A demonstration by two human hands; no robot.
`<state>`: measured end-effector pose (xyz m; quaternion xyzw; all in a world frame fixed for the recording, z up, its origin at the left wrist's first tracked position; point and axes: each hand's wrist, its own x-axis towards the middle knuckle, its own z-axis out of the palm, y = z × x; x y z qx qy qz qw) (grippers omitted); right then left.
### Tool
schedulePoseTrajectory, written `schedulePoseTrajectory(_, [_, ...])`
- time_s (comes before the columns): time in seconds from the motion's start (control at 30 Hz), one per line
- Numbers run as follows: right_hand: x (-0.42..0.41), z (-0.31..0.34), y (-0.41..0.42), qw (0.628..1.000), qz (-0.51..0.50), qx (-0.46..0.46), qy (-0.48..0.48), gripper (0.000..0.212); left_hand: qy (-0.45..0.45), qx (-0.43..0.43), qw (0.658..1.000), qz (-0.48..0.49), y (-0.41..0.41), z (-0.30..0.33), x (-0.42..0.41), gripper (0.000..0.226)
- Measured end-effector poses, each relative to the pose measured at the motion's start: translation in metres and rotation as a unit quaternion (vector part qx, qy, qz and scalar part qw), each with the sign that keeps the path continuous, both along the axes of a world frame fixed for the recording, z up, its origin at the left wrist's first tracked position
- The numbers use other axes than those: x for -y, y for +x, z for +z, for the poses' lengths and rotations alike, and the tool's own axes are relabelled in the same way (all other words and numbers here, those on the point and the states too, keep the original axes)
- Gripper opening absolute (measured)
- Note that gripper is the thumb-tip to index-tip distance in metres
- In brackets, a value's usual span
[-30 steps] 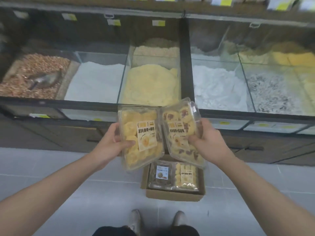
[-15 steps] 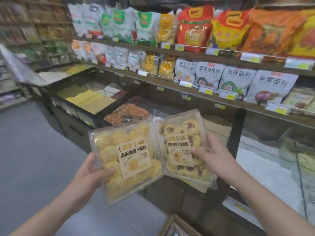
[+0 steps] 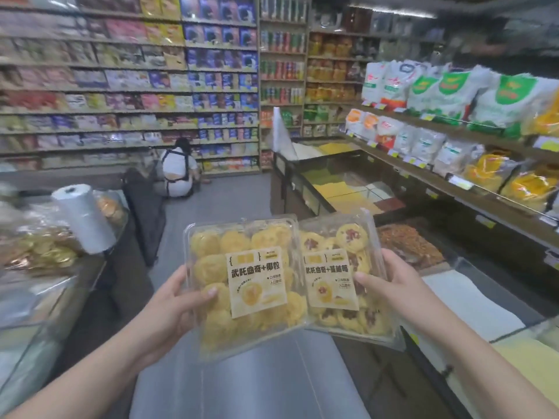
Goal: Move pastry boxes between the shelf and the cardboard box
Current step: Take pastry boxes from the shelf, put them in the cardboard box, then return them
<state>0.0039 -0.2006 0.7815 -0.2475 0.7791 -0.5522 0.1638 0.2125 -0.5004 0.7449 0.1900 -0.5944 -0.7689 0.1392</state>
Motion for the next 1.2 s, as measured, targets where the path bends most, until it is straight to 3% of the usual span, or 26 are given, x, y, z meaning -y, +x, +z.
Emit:
schedulePoseTrajectory(0.43, [0.384, 0.015, 0.154, 0.963, 0.261, 0.048, -0.038, 0.035, 0.038, -0.062, 0.959, 0.272, 0.275, 0.002, 0.213, 0.057])
schedulePoseTrajectory(0.6, [0.507, 0.017, 0.234, 0.931, 0.357, 0.064, -0.035, 0.034, 0.050, -0.087, 0.923, 0.371, 0.376, 0.011, 0.264, 0.059])
schedulePoseTrajectory(0.8, [0.641, 0.022, 0.330, 0.870, 0.486, 0.077, -0.035, 0.039, 0.060, -0.101, 0.862, 0.493, 0.465, 0.012, 0.297, 0.064])
schedulePoseTrajectory(0.9, [0.702, 0.019, 0.378, 0.828, 0.554, 0.073, -0.037, 0.033, 0.055, -0.095, 0.833, 0.543, 0.500, 0.011, 0.310, 0.088])
schedulePoseTrajectory(1.03, [0.785, 0.016, 0.440, 0.761, 0.644, 0.082, -0.023, 0.031, 0.037, -0.095, 0.771, 0.629, 0.526, 0.012, 0.330, 0.058])
schedulePoseTrajectory(1.2, [0.883, 0.010, 0.503, 0.683, 0.726, 0.074, -0.018, 0.029, 0.032, -0.093, 0.684, 0.723, 0.540, 0.005, 0.359, 0.060])
